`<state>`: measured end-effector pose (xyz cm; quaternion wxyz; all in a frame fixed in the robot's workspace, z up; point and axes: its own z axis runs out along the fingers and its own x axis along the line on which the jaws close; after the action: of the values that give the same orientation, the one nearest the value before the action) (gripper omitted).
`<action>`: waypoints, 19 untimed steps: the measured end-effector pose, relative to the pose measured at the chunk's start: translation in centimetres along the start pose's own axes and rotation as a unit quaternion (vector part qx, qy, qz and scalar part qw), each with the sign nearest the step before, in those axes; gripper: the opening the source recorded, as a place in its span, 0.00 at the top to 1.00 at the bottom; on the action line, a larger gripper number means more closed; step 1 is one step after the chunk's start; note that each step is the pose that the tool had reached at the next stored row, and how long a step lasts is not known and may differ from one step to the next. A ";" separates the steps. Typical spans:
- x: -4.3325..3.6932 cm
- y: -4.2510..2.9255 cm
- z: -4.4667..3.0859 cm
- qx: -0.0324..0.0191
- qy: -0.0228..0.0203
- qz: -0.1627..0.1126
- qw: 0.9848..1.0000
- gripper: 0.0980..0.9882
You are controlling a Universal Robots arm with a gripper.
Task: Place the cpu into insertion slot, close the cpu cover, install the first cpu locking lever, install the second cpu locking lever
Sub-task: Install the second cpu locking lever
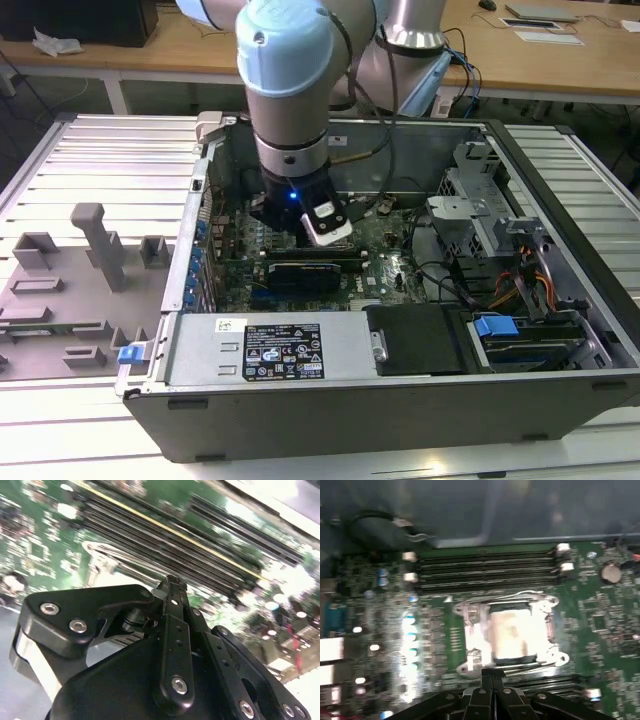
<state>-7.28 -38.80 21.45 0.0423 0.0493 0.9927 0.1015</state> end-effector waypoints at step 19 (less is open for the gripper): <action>-1.38 4.31 -0.64 0.034 0.001 -0.002 0.999 0.99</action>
<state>-5.58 -34.87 23.06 0.0403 0.0481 0.9957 0.0677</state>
